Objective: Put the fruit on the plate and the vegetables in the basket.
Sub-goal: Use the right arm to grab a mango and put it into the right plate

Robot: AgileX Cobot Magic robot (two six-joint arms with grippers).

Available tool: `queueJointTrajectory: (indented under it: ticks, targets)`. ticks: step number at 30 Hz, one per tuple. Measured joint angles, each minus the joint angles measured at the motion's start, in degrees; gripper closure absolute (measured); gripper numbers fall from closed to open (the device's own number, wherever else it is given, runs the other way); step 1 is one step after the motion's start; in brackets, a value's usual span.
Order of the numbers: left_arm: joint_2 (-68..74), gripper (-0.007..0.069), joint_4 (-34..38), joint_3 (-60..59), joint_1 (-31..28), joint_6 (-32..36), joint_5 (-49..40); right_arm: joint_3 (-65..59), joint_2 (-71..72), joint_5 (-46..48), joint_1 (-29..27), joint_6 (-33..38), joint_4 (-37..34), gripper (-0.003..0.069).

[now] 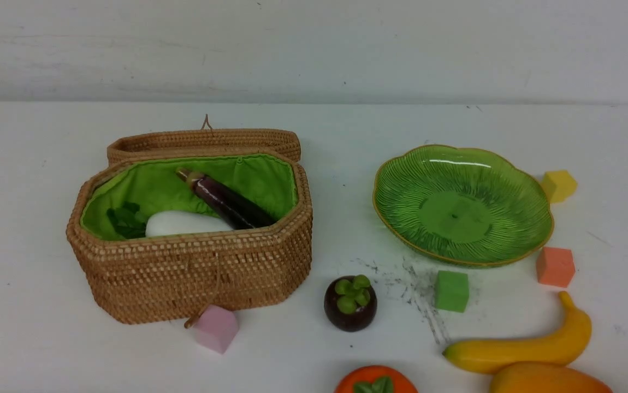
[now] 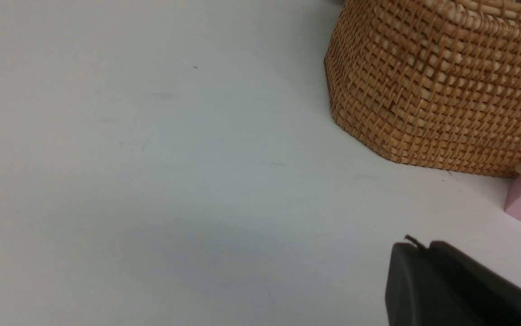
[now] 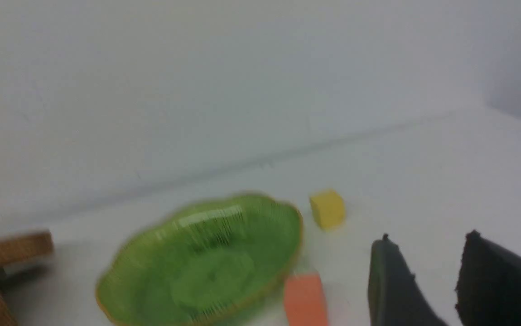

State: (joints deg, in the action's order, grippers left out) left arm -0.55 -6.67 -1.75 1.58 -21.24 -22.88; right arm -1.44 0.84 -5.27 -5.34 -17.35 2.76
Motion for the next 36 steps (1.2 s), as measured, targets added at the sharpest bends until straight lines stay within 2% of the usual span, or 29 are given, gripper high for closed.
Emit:
queueJointTrajectory:
  ticks: [4, 7, 12, 15, 16, 20, 25, 29, 33, 35, 36]
  targets:
    - [0.0, 0.0594, 0.0, 0.0, 0.0, 0.0, 0.0, 0.0, 0.0, -10.57, 0.0, -1.4, -0.06, 0.0416]
    - [0.0, 0.059, 0.0, 0.0, 0.0, 0.0, 0.0, 1.04, 0.0, -11.33, 0.0, -4.39, -0.06, 0.0416]
    - [0.0, 0.0584, 0.0, 0.0, 0.0, 0.06, 0.0, 12.63, -4.19, 1.41, 0.0, -15.21, -0.06, 0.0416]
    - [0.0, 0.0584, 0.0, 0.0, 0.0, 0.11, 0.0, 19.91, -10.05, 10.53, 0.0, -17.71, -0.06, 0.0416]
    - [0.0, 0.0582, 0.0, 0.0, 0.0, 0.11, 0.0, 24.18, -14.83, 16.26, 0.0, -17.78, 0.18, 0.0416]
    - [0.0, 0.0574, 0.0, 0.0, 0.0, 0.11, 0.0, 30.09, -26.85, 25.19, 0.0, -13.01, 2.17, 0.0416]
    - [0.0, 0.0568, 0.0, 0.0, 0.0, 0.11, 0.0, 30.98, -36.16, 25.83, 0.0, -8.02, 1.27, 0.0416]
    - [0.0, 0.0567, 0.07, 0.0, 0.0, 0.12, 0.0, 31.06, -41.69, 27.28, 0.0, -5.35, -2.38, 0.0416]
    - [0.0, 0.0567, 0.11, 0.0, 0.0, 0.12, 0.0, 32.06, -47.07, 35.63, 1.54, 4.61, -9.78, 0.0416]
    - [0.0, 0.0567, 0.11, 0.0, 0.0, 0.12, 0.0, 33.6, -49.83, 41.25, 2.79, 12.63, -15.18, 0.0416]
    - [0.0, 0.0567, 0.11, 0.0, 0.0, 0.12, 0.0, 33.77, -50.1, 41.78, 2.92, 12.63, -15.7, 0.0416]
